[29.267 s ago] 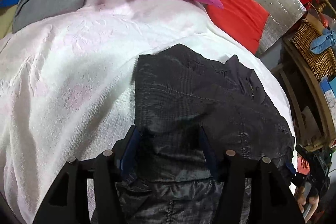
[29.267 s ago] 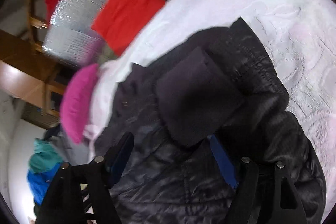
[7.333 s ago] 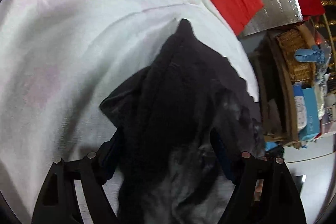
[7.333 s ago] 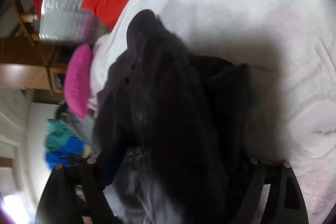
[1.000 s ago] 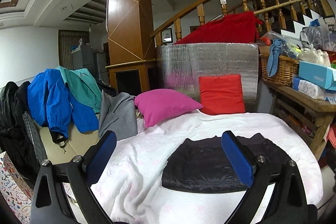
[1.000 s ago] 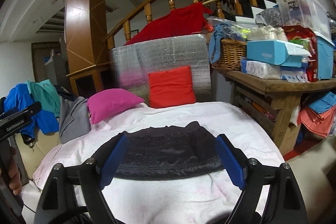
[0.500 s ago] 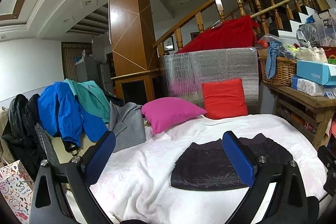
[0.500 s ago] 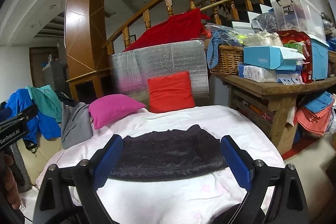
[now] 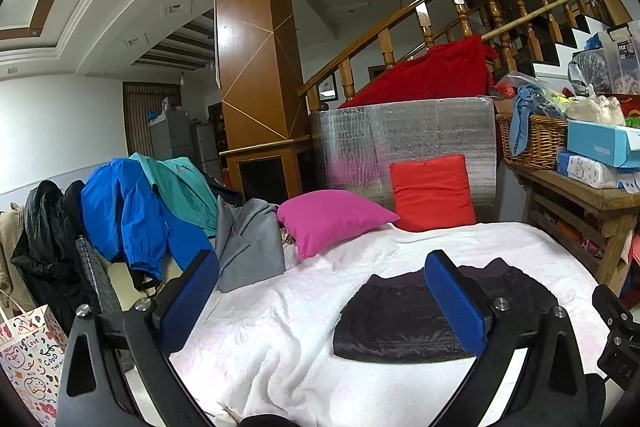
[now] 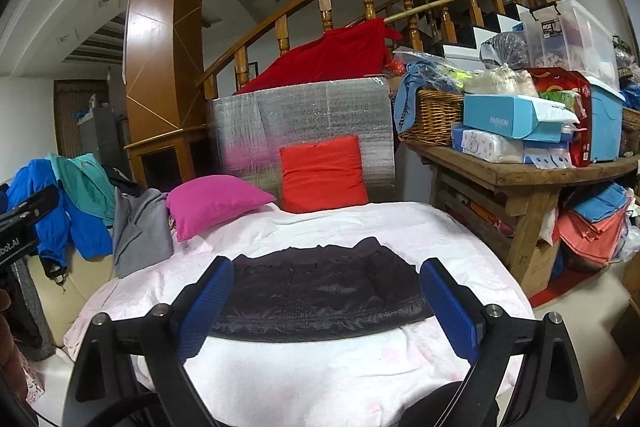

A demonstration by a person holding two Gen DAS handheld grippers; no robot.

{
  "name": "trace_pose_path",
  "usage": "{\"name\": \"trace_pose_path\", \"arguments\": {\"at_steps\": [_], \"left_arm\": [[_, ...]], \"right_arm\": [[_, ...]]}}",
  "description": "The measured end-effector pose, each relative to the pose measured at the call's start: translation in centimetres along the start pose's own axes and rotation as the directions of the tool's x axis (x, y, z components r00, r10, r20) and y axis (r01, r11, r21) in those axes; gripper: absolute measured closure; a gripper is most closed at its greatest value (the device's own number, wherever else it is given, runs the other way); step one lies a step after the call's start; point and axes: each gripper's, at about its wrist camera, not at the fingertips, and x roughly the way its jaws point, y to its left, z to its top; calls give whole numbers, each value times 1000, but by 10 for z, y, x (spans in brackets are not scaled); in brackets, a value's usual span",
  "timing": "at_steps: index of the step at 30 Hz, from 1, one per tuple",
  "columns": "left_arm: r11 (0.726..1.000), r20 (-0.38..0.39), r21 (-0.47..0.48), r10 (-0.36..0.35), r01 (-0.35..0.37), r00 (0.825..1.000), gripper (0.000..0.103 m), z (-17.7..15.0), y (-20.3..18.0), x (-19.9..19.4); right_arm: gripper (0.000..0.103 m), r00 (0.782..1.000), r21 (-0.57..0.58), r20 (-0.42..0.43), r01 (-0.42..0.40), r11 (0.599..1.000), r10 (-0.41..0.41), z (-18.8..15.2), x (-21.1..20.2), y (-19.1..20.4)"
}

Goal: Fold large clothes

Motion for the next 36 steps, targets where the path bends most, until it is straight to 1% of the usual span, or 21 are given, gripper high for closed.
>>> {"name": "trace_pose_path", "arguments": {"at_steps": [9,36], "left_arm": [[1000,-4,12,-1,1,1000,1,-1,-4,2],[1000,-19,0,-4,4,1000,1,-4,5,6]], "right_arm": [[7,1000,-5,-10,4,1000,-4,-1,4,-1],[7,999,1,-28,19,1000,-19,-4,7,-1]]}}
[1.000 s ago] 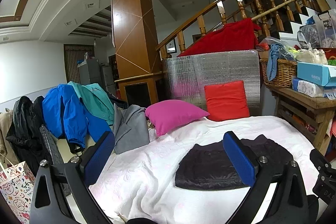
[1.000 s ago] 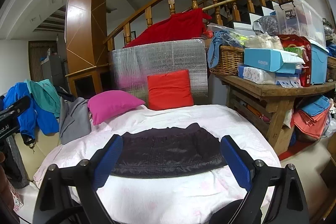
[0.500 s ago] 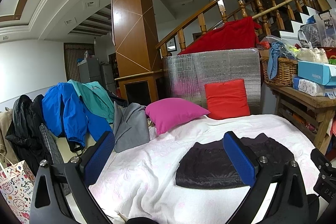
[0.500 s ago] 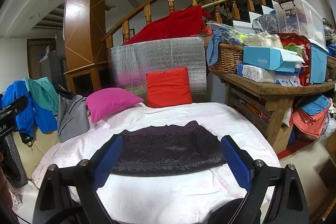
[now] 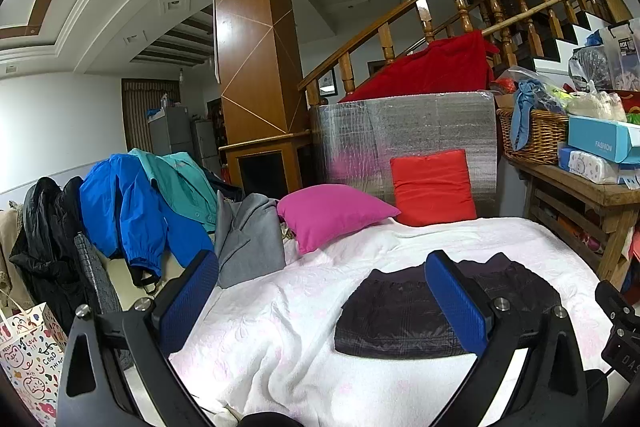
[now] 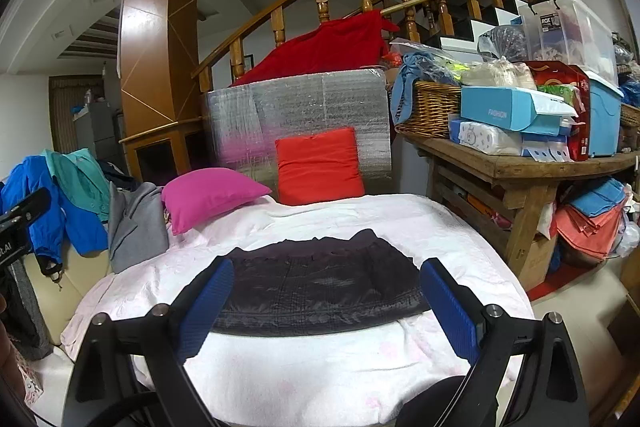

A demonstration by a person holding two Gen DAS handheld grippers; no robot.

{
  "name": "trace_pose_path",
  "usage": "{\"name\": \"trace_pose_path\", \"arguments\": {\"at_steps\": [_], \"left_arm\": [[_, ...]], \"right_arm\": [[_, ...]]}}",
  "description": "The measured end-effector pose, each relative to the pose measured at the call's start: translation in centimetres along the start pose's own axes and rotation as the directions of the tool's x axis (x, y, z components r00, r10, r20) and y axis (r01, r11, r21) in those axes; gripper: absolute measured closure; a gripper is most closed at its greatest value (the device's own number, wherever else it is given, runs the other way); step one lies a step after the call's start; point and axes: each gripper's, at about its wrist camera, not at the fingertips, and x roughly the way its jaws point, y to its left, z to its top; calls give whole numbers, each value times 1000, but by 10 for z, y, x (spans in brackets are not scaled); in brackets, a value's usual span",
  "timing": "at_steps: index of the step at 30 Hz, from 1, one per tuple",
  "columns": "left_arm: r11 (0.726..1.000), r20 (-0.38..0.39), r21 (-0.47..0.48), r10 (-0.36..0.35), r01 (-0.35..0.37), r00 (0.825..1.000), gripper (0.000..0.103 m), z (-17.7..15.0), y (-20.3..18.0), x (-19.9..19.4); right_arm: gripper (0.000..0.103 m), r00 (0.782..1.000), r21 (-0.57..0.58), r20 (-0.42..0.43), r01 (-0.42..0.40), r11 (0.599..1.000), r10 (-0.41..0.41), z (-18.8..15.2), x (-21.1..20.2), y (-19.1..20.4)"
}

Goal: Fold large clothes

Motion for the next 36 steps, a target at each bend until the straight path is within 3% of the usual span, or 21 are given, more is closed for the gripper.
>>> {"name": "trace_pose_path", "arguments": {"at_steps": [36], "left_arm": [[1000,-9,-21,-2,2,1000,0,-2,5,2]], "right_arm": [[7,1000,9,3,23,1000,-23,1,-4,1]]}}
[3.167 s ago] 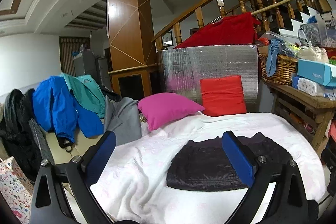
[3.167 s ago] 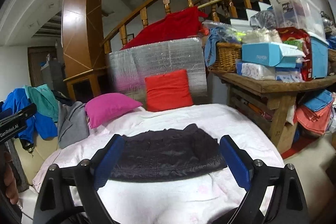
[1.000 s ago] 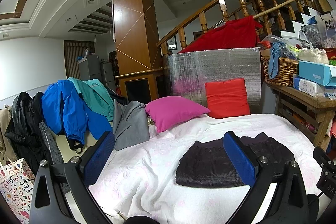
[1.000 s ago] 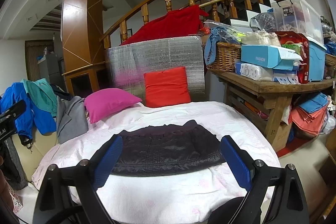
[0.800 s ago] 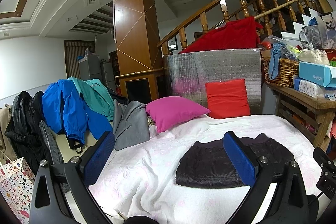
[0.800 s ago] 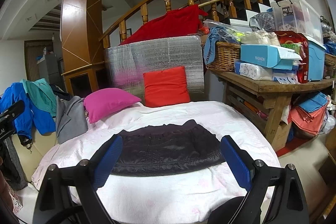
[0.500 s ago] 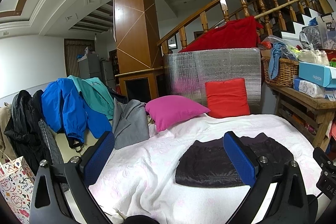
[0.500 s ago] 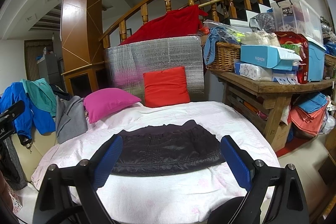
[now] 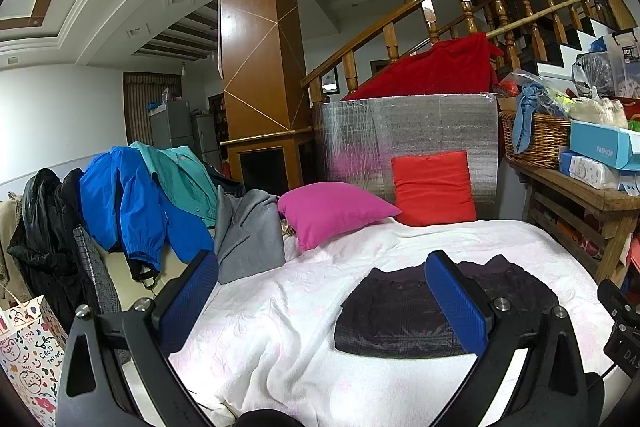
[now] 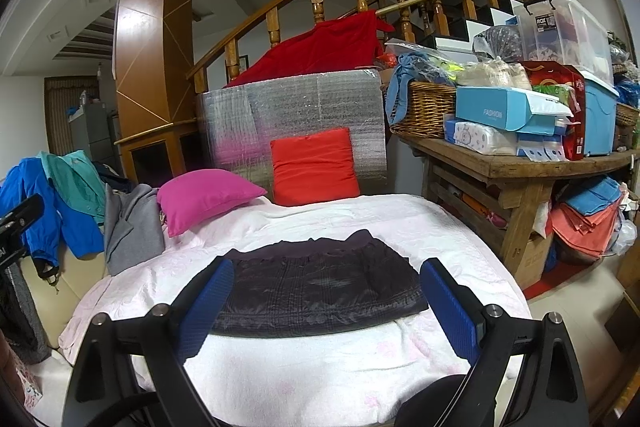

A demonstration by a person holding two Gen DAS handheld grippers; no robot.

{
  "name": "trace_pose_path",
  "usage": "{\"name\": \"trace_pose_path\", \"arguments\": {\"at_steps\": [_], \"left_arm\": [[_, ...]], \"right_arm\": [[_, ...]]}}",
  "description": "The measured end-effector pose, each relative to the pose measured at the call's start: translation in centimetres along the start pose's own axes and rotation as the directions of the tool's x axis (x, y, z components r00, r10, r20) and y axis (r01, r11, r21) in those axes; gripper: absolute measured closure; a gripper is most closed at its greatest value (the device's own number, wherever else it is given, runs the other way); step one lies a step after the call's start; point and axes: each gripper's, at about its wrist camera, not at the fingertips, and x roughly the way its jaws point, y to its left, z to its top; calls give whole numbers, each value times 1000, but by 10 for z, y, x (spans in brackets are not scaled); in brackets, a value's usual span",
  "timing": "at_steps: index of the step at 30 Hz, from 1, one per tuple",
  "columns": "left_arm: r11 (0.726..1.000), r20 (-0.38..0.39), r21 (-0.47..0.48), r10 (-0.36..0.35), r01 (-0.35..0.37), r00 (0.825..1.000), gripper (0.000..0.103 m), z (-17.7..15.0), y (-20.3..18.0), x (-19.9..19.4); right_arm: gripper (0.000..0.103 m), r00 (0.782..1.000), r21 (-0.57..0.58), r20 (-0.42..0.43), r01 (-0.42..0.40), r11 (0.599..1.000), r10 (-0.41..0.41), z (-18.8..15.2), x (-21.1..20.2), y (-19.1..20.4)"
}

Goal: Fold large clothes

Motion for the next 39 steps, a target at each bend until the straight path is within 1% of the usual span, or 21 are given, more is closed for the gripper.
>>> {"name": "trace_pose_path", "arguments": {"at_steps": [10,27,39], "left_arm": [[1000,11,-3,18,-18,1000,0,3,-3,-7],[1000,0,-1,8,-8,1000,0,4,-5,-6],[1000,-36,19,-8,9,999,0,8,-17,20]], "right_arm": [[7,1000,15,4,15,1000,-15,5,-2,-2],[7,999,0,-10,31,1000,-31,11,7,-3],[7,999,-24,-21,37,999,-38,26,34,-2]]}}
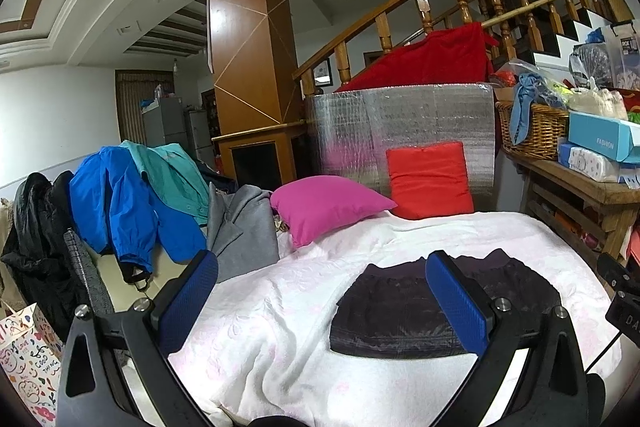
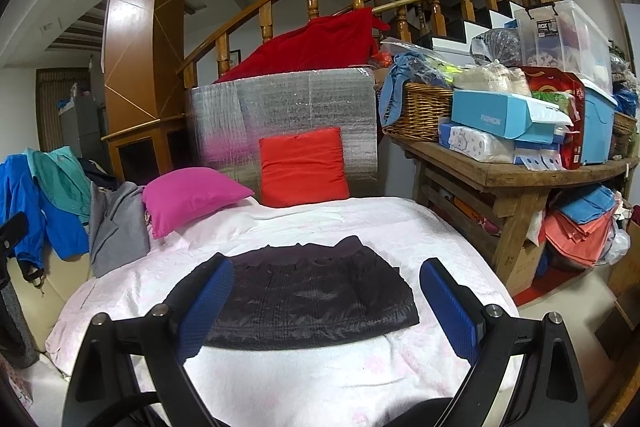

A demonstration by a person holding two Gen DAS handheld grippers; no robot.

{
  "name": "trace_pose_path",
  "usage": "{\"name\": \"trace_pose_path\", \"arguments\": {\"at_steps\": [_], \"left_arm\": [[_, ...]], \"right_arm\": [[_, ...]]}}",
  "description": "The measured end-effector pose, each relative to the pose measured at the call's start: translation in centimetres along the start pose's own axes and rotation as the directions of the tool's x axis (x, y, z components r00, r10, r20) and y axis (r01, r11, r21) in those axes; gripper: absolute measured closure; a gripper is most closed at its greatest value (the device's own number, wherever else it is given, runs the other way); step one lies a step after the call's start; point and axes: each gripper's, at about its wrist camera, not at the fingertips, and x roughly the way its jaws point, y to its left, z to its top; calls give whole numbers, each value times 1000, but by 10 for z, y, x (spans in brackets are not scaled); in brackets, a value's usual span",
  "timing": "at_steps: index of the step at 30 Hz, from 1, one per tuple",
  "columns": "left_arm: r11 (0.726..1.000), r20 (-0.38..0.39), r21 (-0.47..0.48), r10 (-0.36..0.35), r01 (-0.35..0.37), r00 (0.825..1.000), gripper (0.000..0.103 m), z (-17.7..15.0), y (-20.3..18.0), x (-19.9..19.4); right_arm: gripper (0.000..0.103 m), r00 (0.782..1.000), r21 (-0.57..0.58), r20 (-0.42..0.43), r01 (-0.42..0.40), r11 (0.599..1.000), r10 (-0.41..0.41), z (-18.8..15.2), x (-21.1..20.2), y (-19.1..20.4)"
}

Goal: Fold large clothes

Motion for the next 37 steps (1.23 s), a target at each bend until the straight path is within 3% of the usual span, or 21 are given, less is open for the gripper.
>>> {"name": "trace_pose_path", "arguments": {"at_steps": [30,37], "left_arm": [[999,-92,2,-48,48,995,0,0,-27,84],[994,-103,-9,-111,111,988,0,-6,-32,122]], "right_arm": [[7,995,-22,-97,24,999,-26,4,94,8],[7,993,-6,-113,31,1000,-31,6,129,4]]}}
